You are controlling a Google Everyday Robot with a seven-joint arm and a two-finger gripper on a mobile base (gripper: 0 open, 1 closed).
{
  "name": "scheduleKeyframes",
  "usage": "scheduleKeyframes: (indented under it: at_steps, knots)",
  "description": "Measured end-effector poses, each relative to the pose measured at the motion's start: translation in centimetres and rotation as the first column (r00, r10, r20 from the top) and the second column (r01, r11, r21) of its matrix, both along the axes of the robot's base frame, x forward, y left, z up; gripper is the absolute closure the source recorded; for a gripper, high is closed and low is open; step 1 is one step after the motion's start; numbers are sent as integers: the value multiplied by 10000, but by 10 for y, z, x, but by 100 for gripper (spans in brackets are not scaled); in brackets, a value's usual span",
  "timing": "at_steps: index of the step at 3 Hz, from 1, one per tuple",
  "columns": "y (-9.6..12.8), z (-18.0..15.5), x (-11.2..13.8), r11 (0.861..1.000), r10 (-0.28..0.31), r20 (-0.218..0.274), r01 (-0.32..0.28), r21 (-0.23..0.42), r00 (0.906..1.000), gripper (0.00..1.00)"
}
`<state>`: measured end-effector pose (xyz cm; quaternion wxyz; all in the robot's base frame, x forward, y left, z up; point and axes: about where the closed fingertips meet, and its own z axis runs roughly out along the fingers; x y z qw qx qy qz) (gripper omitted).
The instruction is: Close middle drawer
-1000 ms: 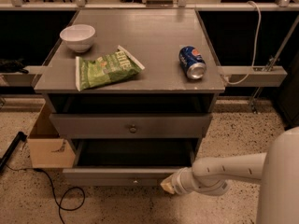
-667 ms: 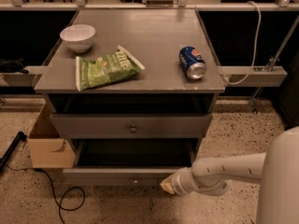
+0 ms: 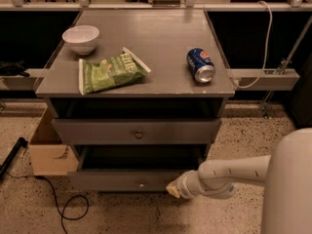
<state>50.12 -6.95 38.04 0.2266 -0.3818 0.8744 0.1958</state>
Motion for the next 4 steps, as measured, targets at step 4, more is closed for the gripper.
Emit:
scheduleKeyframes:
  at_steps: [4]
  knots:
    - [12,-2,51,9999,-106,237,109,-103,9997,18]
